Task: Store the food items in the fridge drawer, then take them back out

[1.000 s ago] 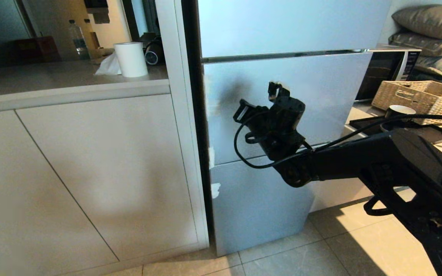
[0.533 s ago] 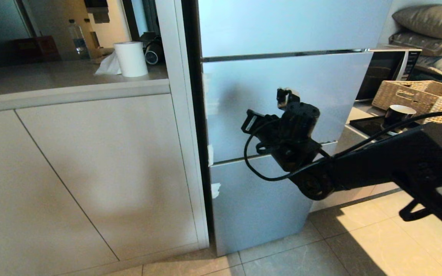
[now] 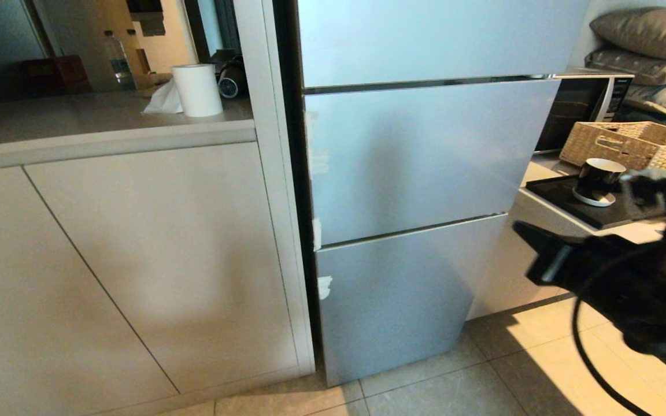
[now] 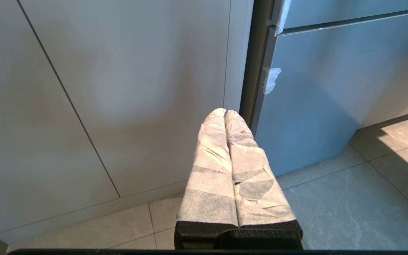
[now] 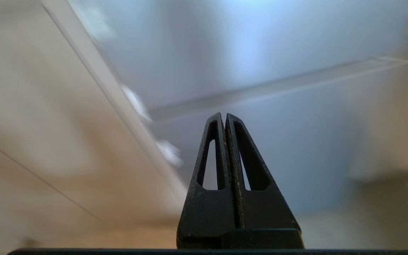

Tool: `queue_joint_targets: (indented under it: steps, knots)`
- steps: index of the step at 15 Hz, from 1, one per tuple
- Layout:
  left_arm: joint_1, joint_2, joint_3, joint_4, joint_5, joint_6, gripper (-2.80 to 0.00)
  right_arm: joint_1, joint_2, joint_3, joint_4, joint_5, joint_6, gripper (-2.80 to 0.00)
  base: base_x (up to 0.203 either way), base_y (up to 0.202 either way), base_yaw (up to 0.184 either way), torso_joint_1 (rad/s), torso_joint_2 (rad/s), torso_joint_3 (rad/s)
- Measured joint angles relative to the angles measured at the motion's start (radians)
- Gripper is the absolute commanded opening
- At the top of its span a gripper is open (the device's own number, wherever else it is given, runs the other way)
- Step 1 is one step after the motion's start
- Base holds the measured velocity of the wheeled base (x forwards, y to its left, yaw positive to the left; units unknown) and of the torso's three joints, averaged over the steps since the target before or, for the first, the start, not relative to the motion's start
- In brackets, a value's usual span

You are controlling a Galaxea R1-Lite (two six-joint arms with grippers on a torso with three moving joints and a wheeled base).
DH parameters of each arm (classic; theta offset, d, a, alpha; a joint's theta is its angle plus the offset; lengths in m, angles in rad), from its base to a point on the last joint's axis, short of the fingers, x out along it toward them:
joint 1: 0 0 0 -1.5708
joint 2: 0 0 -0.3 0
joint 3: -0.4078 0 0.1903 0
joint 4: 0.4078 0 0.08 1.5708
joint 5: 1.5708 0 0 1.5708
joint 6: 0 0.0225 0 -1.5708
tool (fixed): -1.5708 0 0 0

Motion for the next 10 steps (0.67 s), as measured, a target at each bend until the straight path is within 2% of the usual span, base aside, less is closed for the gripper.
queue_joint_targets:
  steps: [4, 8, 10]
  knots:
    - [0.0, 0.0, 0.0, 0.0, 0.0, 0.0, -2.8, -0.2, -0.5, 0.271, 0.228, 0.1, -0.082, -2.8, 0.0, 0.0, 0.0, 0.0, 0.0, 0.0]
    - [0.0, 0.0, 0.0, 0.0, 0.0, 0.0, -2.8, -0.366, -0.952, 0.392, 0.589, 0.161, -0.147, -2.8, 0.0, 0.0, 0.0, 0.0, 0.0, 0.0]
    - [0.0, 0.0, 0.0, 0.0, 0.0, 0.0, -2.8, -0.431, -1.109, 0.419, 0.81, 0.215, -0.249, -2.8, 0.0, 0.0, 0.0, 0.0, 0.0, 0.0]
